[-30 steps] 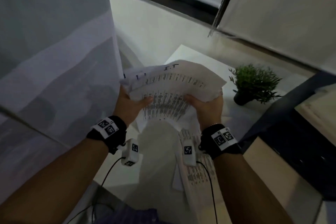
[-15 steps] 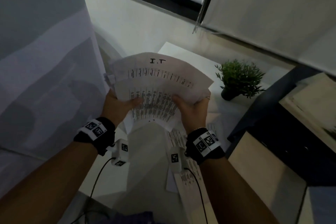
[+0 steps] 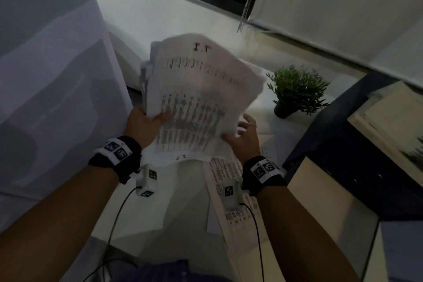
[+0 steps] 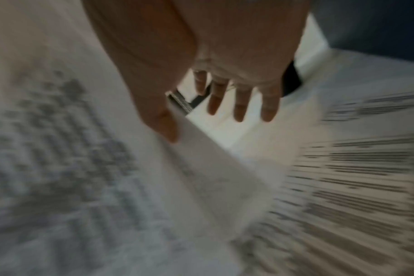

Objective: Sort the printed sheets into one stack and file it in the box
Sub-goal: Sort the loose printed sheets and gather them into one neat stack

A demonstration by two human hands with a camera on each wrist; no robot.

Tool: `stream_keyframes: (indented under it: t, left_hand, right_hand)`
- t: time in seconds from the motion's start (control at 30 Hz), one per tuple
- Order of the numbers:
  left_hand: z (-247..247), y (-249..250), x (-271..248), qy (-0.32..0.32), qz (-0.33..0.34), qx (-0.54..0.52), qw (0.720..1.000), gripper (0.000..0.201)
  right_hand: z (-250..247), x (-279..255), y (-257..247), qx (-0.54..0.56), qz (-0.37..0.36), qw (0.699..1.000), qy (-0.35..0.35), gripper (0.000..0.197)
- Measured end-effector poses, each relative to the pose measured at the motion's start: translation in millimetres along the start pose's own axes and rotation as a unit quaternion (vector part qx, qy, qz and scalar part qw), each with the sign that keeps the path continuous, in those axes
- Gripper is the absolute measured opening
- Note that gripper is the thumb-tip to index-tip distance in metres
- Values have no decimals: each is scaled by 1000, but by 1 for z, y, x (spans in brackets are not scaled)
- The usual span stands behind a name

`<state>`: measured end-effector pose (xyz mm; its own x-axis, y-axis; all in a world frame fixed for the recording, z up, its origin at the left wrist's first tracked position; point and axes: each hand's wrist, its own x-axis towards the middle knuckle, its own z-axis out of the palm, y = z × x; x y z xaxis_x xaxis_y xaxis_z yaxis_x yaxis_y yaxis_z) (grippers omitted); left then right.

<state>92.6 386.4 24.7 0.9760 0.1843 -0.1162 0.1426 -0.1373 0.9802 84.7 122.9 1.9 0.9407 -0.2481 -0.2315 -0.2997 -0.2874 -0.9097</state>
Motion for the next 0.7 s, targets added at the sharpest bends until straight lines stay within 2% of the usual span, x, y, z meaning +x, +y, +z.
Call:
stream_keyframes:
  t: [0.07,0.13,0.2,0.33,0.43,0.5,0.63,0.7]
  left_hand:
    - [-6,10,4,12,19,24,999,30]
    - [-15,10,10,27,18,49,998,24]
    - [-27,3,12,33,-10,73,997,22]
    - [-47,-16,4,21,-85,63,994,12]
    - [-54,-26,-8,23,-112,34,993,20]
    - [-58,-32,-12,34,-115,21,993,14]
    - [-62,-32,-15,51,-125,-4,991,14]
    - [-62,-31,-15,60,-119,-4,991,28]
  right_hand:
    - [-17,11,28,-179,90,979,38,91]
    - [-32,14,50,-319,197,926,40,100]
    - [-44,12,68,-384,265,884,14,112]
    - [-54,4,85,-461,326,825,-42,136]
    - [-44,5,83,-447,344,825,-32,140]
    - [-35,8,81,-425,350,835,-16,138]
    - [-28,8,75,-415,336,845,7,139]
    - [-26,6,76,-407,340,848,17,143]
